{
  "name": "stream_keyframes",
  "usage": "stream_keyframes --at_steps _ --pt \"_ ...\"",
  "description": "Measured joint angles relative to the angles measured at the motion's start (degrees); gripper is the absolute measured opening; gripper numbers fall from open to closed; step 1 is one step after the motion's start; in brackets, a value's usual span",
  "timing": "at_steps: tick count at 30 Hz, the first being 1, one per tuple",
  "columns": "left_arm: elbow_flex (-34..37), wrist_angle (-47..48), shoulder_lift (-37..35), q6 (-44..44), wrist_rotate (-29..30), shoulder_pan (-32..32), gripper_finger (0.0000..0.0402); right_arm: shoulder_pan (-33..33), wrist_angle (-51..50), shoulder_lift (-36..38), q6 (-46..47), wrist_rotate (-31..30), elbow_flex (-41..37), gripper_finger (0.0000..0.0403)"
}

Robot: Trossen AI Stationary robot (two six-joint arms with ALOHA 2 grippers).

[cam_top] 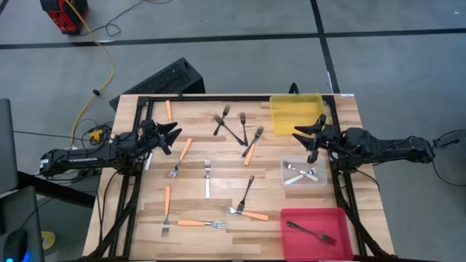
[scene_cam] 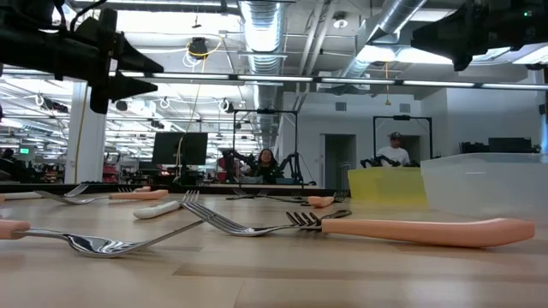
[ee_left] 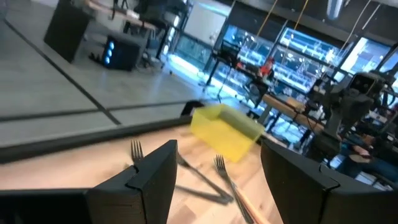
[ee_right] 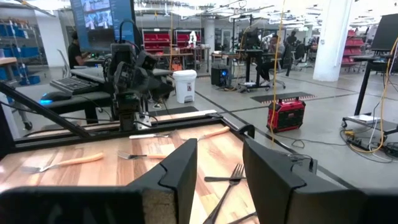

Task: Sort silverware by color (type)
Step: Put the orange fork into the yellow bin

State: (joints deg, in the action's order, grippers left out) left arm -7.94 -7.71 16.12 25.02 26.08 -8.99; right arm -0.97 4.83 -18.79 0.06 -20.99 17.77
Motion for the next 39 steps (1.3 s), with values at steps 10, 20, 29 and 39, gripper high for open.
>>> stream_keyframes --at_steps 10,20,29,39 --pt "0.0 0.51 0.0 -1.28 0.55 0.02 0.0214 -0.16 -2.47 -0.02 2.97 1.13 0.03 0.0155" --pt "-0.01 0.62 0.0 -1.77 0.53 0.02 0.0214 -0.15 -2.44 -0.02 2.94 3.1 0.03 0.0155" --pt "0.0 1.12 0.02 -1.79 0.49 0.02 0.0214 -0.15 1.36 -1.22 3.03 3.15 -2.92 0.0155" --pt "0.0 1.15 0.0 -1.42 0.4 0.02 0.0214 -0.15 14.94 -1.01 2.49 3.21 -7.58 0.0155"
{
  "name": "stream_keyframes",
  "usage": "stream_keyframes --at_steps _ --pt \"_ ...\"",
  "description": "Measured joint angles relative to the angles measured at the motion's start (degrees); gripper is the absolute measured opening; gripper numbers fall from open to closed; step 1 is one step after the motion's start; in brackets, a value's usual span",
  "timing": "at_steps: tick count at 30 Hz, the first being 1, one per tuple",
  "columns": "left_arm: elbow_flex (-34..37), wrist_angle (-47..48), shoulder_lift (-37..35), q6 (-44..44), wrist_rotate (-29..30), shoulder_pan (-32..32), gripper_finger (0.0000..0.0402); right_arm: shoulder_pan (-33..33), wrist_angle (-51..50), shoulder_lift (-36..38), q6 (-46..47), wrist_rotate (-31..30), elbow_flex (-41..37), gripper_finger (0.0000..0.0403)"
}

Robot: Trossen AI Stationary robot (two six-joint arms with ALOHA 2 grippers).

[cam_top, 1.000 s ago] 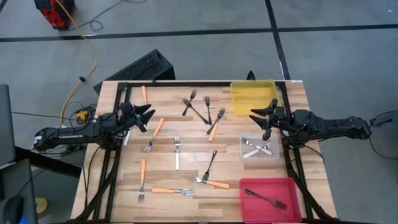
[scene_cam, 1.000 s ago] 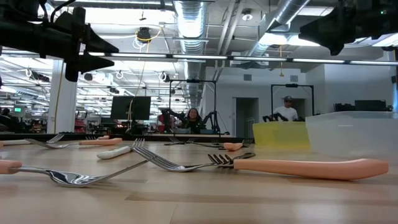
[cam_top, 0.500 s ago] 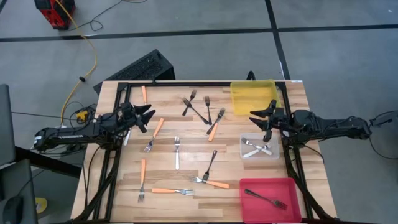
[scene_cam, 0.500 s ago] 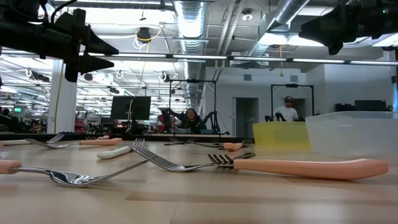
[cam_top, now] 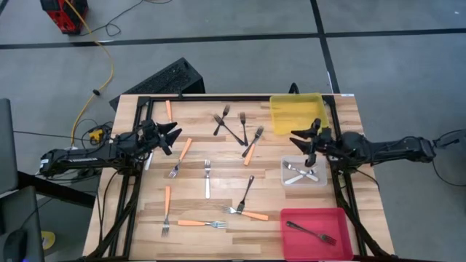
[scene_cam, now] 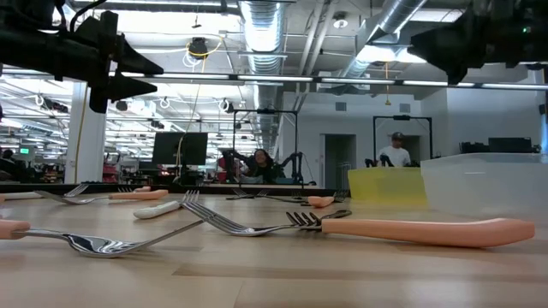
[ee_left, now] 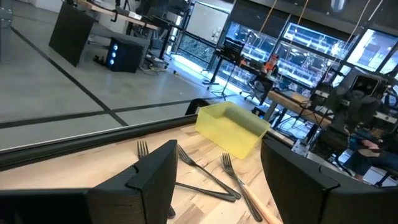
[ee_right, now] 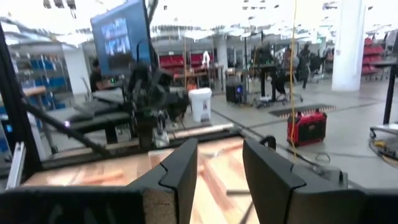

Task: Sort silverware by color (type)
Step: Put the orange fork into the yellow bin

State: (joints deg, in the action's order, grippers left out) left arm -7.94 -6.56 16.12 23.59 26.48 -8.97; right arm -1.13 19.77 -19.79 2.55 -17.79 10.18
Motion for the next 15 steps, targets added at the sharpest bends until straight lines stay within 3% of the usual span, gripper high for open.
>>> stream_keyframes --at_steps 6,15 --pt "0.0 0.66 0.02 0.06 -0.26 -0.01 0.0214 0.0 -3.01 4.73 -4.26 -0.01 5.92 0.0155" --pt "0.0 3.21 0.0 1.14 -2.09 0.0 0.0214 0.0 -23.46 11.55 0.68 -0.02 10.98 0.0155"
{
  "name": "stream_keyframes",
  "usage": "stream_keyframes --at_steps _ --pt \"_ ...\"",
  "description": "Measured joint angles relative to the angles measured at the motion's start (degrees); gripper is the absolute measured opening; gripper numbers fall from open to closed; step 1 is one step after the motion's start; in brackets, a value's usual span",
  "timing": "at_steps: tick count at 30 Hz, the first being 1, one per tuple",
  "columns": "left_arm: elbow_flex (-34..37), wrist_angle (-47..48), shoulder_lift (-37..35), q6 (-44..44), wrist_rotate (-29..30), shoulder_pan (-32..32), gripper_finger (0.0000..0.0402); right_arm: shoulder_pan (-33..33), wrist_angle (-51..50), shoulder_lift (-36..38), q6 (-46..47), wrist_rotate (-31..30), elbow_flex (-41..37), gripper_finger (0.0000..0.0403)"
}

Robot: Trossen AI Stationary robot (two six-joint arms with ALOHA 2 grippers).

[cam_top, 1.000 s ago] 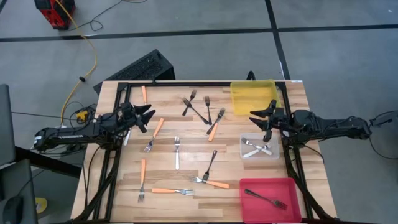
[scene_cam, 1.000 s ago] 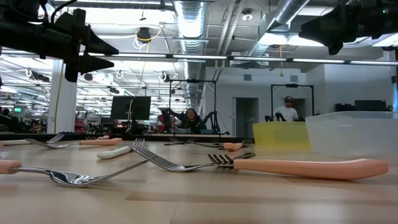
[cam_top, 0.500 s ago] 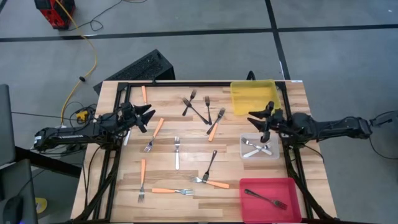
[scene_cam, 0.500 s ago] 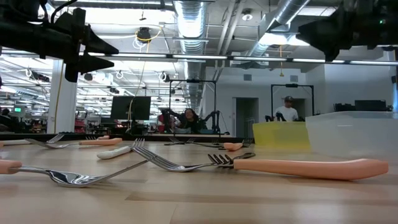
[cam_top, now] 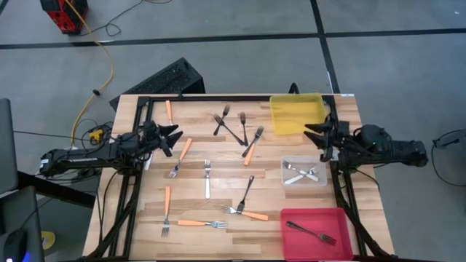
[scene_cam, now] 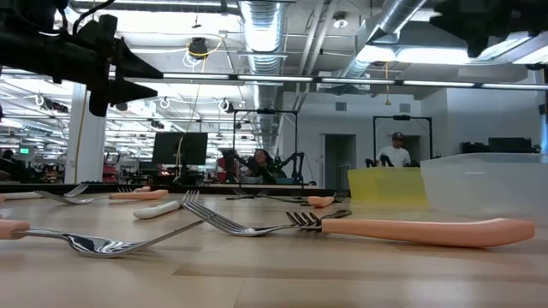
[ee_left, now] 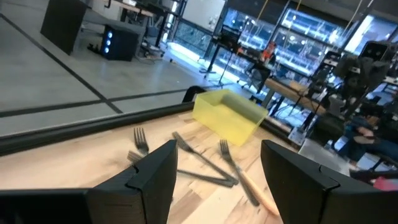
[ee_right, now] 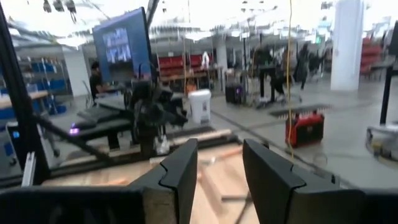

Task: Sort silverware by color (type)
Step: Put the orange fork into the yellow bin

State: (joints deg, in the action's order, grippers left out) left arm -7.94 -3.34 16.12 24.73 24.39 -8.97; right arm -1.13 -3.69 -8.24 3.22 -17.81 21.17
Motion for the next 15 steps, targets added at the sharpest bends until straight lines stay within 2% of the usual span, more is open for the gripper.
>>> stream_keyframes --at_steps 7,10,15 --pt "0.0 3.13 0.0 1.53 0.38 -0.02 0.0214 0.0 -6.95 1.57 0.11 0.59 -0.02 0.0155" --pt "0.0 3.8 0.0 2.2 0.47 0.0 0.0214 0.02 -6.68 1.57 -4.03 3.66 -0.04 0.0155" --pt "0.0 4.03 0.0 2.97 1.05 -0.02 0.0214 0.0 -4.85 3.32 -5.93 5.85 -0.02 0.0155"
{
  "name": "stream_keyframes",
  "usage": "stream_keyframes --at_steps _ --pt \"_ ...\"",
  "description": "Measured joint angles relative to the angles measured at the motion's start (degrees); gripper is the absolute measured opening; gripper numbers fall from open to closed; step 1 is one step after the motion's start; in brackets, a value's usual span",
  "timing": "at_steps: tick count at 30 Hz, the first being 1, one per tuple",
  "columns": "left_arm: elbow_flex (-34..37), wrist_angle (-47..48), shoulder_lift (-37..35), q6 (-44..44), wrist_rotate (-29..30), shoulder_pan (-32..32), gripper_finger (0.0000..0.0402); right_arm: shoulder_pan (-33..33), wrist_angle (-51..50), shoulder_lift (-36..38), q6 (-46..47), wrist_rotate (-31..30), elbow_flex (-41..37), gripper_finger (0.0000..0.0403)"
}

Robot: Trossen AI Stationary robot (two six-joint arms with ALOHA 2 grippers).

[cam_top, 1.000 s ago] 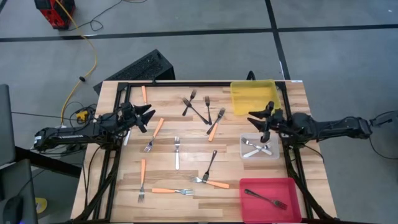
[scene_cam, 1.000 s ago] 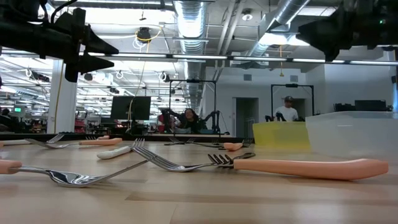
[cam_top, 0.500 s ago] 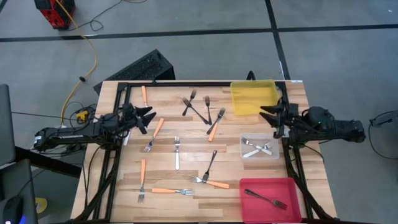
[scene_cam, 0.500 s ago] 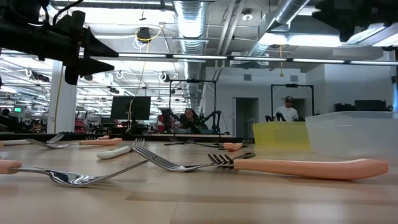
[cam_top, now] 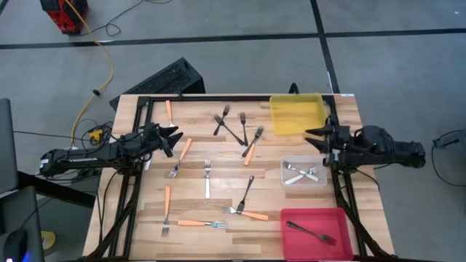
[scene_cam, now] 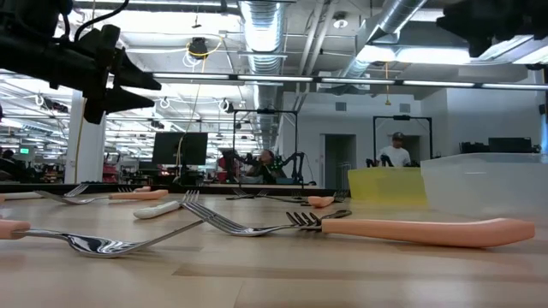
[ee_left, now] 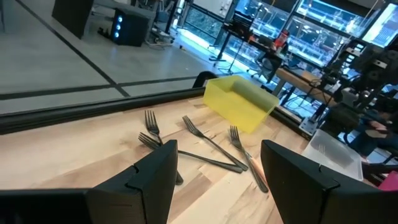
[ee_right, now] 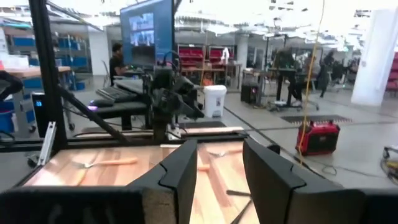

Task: Sort silverware by color (type)
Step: Put the orange fork into the yellow bin

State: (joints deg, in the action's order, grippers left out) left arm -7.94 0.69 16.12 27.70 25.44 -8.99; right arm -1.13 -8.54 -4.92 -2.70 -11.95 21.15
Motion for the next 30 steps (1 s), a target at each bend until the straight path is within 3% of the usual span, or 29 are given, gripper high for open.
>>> stream_keyframes --at_steps 5,20,30 --pt "0.0 0.05 0.01 0.0 0.33 0.02 0.0214 0.15 -3.62 4.95 -0.24 -1.07 -0.02 0.0155" --pt "0.0 4.84 0.0 1.69 6.86 0.0 0.0214 0.15 -6.29 4.68 -0.35 -3.11 -0.04 0.0155" --pt "0.0 8.44 0.01 5.36 6.54 0.0 0.0214 0.15 -7.79 4.63 -0.33 -3.16 -0.07 0.0155"
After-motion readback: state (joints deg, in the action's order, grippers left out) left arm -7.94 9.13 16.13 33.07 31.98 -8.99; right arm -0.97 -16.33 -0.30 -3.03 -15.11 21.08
